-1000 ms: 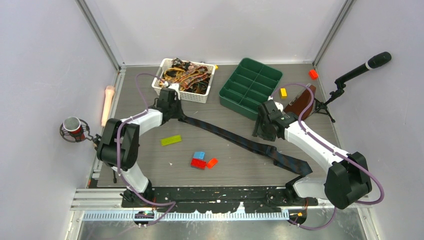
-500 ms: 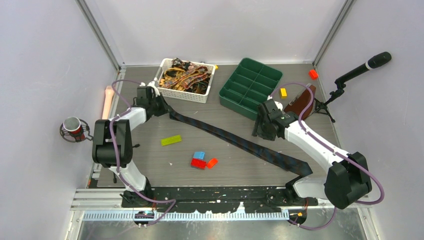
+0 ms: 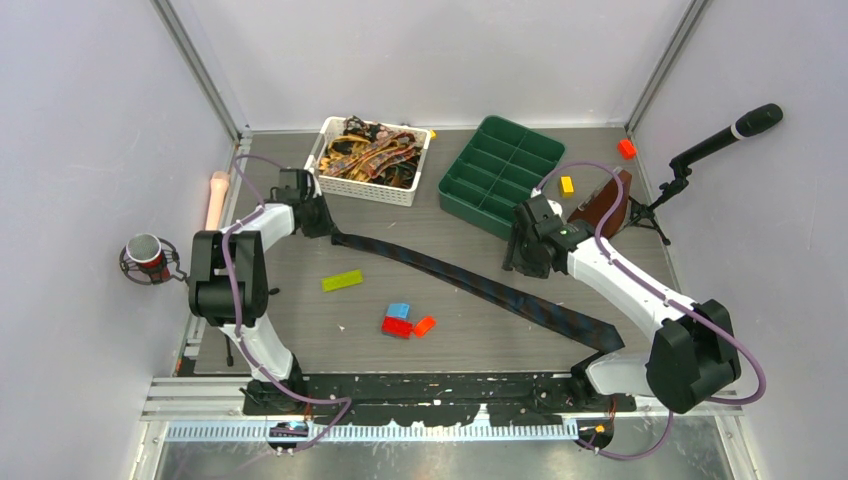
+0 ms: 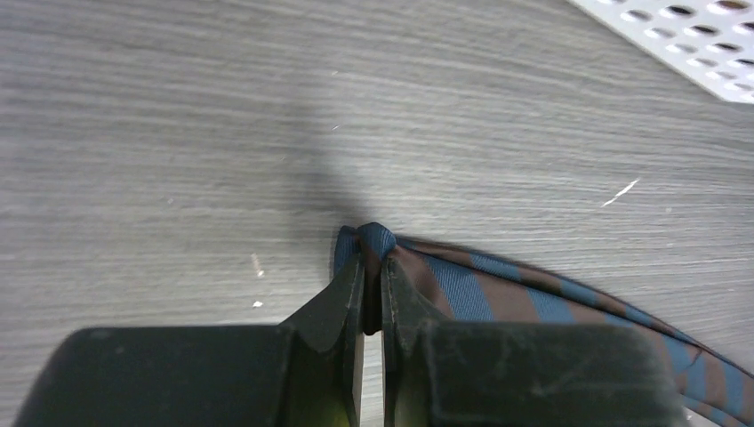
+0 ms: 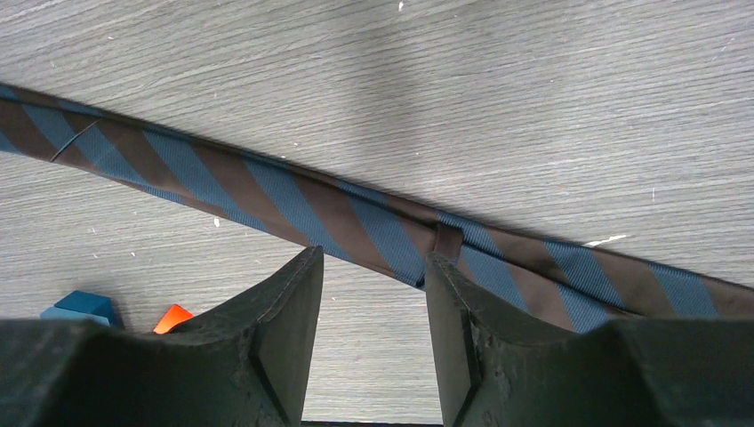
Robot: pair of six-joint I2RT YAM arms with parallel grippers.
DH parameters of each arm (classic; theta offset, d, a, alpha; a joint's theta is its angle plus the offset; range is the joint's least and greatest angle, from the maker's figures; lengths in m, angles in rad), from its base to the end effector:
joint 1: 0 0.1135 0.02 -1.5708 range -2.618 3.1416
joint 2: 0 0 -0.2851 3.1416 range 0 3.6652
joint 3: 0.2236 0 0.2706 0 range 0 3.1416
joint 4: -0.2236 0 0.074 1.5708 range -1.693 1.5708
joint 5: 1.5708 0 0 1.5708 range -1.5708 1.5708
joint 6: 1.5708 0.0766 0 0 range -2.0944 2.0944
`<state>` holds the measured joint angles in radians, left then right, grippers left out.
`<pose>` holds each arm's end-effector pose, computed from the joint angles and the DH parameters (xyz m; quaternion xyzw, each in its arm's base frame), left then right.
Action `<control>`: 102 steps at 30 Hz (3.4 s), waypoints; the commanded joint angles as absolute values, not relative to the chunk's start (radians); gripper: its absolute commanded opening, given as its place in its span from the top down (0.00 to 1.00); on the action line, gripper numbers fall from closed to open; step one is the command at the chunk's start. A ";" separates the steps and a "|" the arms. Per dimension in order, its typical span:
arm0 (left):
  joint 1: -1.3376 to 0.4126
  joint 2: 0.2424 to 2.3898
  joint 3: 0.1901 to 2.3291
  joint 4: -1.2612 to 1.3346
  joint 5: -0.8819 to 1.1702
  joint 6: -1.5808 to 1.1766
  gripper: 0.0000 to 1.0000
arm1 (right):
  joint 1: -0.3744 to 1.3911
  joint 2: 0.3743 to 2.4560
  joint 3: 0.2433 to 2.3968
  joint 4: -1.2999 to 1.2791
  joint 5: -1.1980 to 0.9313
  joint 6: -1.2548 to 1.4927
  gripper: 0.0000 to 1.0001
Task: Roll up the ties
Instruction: Roll the tie at the center of the board.
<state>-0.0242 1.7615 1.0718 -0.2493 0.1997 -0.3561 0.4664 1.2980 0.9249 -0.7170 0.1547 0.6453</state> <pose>0.4033 -0.0250 0.1515 -0.1257 0.9379 -0.1515 0.2856 0.2554 0.1154 0.2150 0.1048 0.9628 0.0615 0.2412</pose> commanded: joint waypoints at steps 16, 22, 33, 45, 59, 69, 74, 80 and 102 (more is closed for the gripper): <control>-0.021 1.740 1.126 -0.351 0.028 -0.288 1.00 | 0.468 1.322 0.904 -0.825 0.224 0.688 0.34; -0.021 1.735 1.117 -0.341 0.045 -0.290 1.00 | 0.468 1.353 0.832 -0.757 0.148 0.725 0.35; -0.021 1.744 1.120 -0.338 0.063 -0.293 1.00 | 0.468 1.415 0.802 -0.690 0.090 0.745 0.55; -0.022 1.756 1.122 -0.331 0.080 -0.293 1.00 | 0.466 1.404 0.783 -0.706 0.192 0.773 1.00; -0.131 1.803 1.116 -0.220 0.155 -0.342 1.00 | 0.418 1.704 1.068 -1.254 0.655 1.124 1.00; -0.274 1.869 1.078 -0.031 0.199 -0.476 1.00 | 0.365 1.803 1.020 -1.271 0.649 1.230 1.00; -0.318 1.904 1.078 0.045 0.208 -0.514 1.00 | 0.242 1.739 0.988 -1.294 0.649 1.261 1.00; -0.344 1.925 1.075 0.073 0.204 -0.524 1.00 | 0.174 1.666 0.970 -1.339 0.681 1.314 1.00; -0.347 1.916 1.058 0.110 0.209 -0.525 0.89 | 0.164 1.125 0.911 -1.164 0.571 1.101 0.43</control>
